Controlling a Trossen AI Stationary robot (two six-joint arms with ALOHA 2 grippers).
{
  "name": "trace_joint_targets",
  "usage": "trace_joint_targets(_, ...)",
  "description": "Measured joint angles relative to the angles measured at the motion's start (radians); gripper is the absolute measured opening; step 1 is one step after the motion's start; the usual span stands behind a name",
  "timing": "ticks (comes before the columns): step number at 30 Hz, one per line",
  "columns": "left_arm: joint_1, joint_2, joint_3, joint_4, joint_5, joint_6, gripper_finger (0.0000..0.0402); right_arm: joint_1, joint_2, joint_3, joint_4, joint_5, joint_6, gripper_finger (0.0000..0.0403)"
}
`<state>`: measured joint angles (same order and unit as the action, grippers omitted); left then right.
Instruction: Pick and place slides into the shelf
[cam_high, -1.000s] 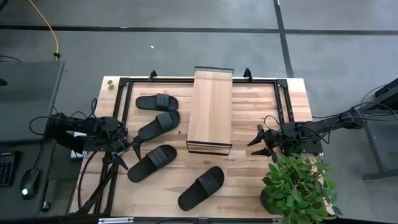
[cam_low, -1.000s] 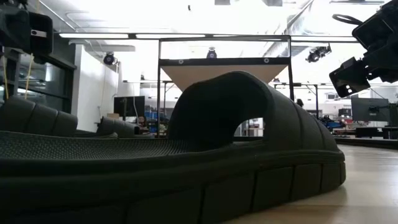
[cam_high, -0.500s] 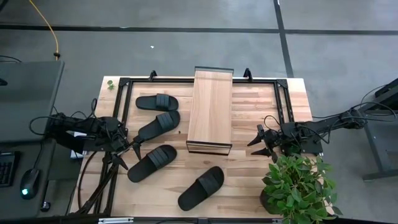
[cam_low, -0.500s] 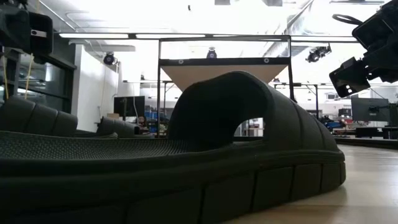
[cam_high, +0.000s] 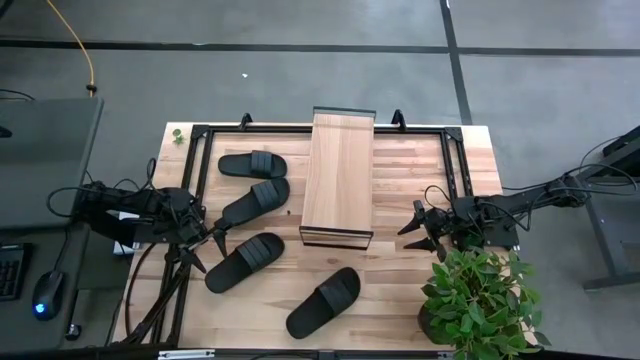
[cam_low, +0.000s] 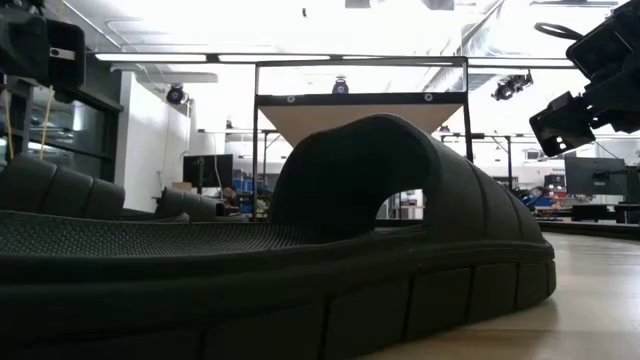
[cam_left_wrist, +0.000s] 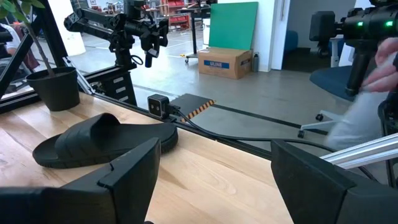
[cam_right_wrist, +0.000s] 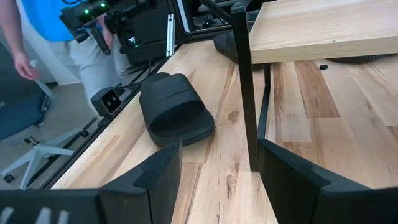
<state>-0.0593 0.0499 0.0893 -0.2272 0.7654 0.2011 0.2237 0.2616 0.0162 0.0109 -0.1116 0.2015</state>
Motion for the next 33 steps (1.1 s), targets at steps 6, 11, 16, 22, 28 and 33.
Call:
trace_joint_targets(6, 0.000, 0.000, 0.000, 0.001, -0.043, 0.133, 0.0285, 0.000, 0.000, 0.000, 0.000, 0.000, 0.000, 0.0200)
trace_joint_targets(11, 0.000, 0.000, 0.000, 0.001, -0.083, 0.158, 0.0285, 0.000, 0.000, 0.000, 0.000, 0.000, 0.000, 0.0200)
trace_joint_targets(16, 0.000, 0.000, 0.000, 0.001, -0.147, 0.188, 0.0285, 0.000, 0.000, 0.000, 0.000, 0.000, 0.000, 0.0200)
trace_joint_targets(22, 0.000, 0.000, 0.000, 0.001, -0.149, 0.187, 0.0285, 0.000, 0.000, 0.000, 0.000, 0.000, 0.000, 0.0200)
trace_joint_targets(28, 0.000, 0.000, 0.000, 0.069, -0.185, 0.101, 0.0285, 0.000, 0.000, 0.000, 0.000, 0.000, 0.000, 0.0200)
trace_joint_targets(33, 0.000, 0.000, 0.000, 0.189, -0.275, -0.058, 0.0285, 0.000, 0.000, 0.000, 0.000, 0.000, 0.000, 0.0200)
